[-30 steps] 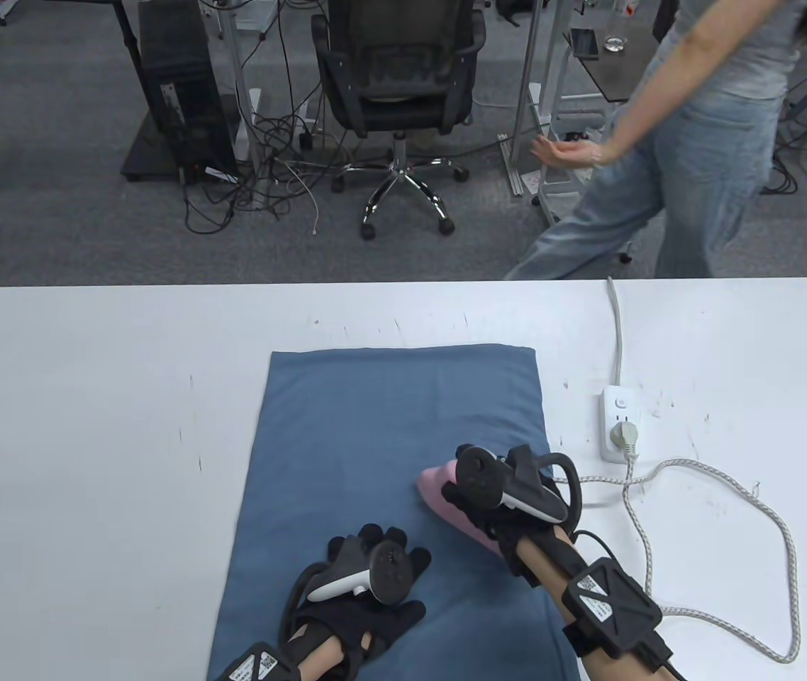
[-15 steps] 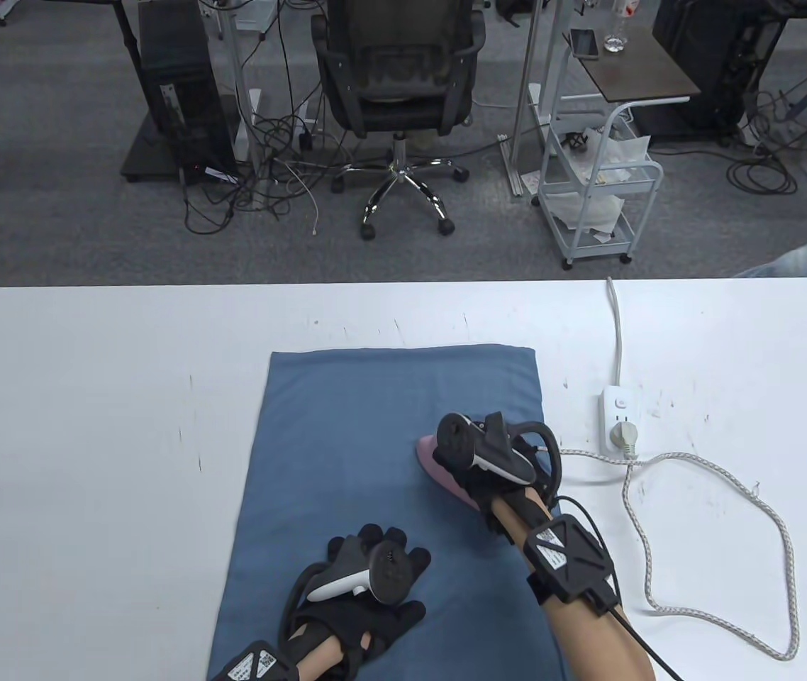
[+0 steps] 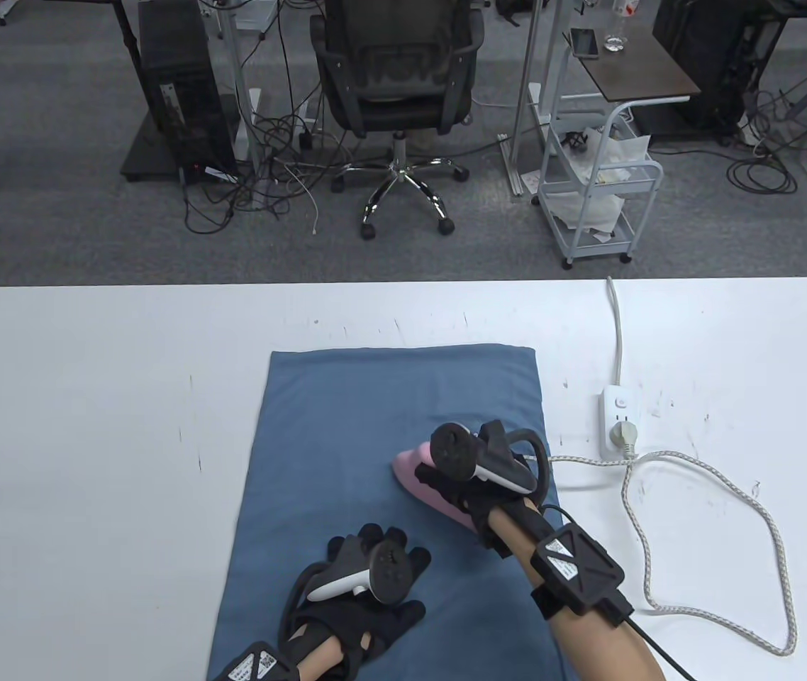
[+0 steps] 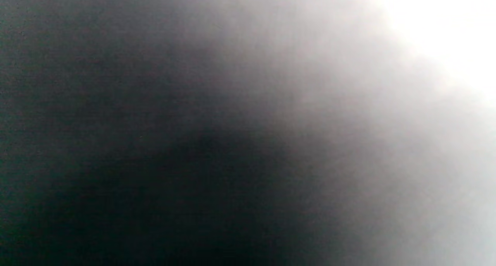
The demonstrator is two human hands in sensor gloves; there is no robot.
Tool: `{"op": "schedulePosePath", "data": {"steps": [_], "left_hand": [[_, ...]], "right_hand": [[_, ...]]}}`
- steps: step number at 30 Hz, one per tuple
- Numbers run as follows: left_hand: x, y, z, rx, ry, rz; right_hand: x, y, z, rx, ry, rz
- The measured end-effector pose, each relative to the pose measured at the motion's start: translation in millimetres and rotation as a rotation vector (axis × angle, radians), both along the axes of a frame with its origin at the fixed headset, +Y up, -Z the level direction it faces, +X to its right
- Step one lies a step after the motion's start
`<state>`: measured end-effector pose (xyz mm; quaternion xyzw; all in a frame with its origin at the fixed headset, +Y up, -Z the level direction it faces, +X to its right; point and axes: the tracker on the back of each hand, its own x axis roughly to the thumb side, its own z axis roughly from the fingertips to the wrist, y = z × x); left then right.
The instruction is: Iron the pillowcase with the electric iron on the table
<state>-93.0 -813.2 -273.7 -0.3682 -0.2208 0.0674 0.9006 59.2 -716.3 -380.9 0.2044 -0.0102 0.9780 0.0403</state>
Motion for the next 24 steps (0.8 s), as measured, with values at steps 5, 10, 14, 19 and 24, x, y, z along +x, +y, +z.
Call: {"op": "schedulePosePath", "data": {"steps": [5,10,14,19,24], "left_hand": [[0,0,0,-0.001,-0.001,0.000],[0,0,0,-0.001,-0.001,0.000],[0,0,0,-0.002,-0.002,0.000],[0,0,0,-0.001,-0.002,-0.001],[0,0,0,-0.001,-0.002,-0.001]], "right_hand": [[-11,-9,11,-0.016,0.069,0.042],[-20,-11,-11,0.014,0.026,0.066],[-19,-11,-58,0.014,-0.107,0.068],[-17,-11,-93,-0.004,-0.225,0.049],[-20,-2,-73,-0.008,-0.143,-0.028]]}}
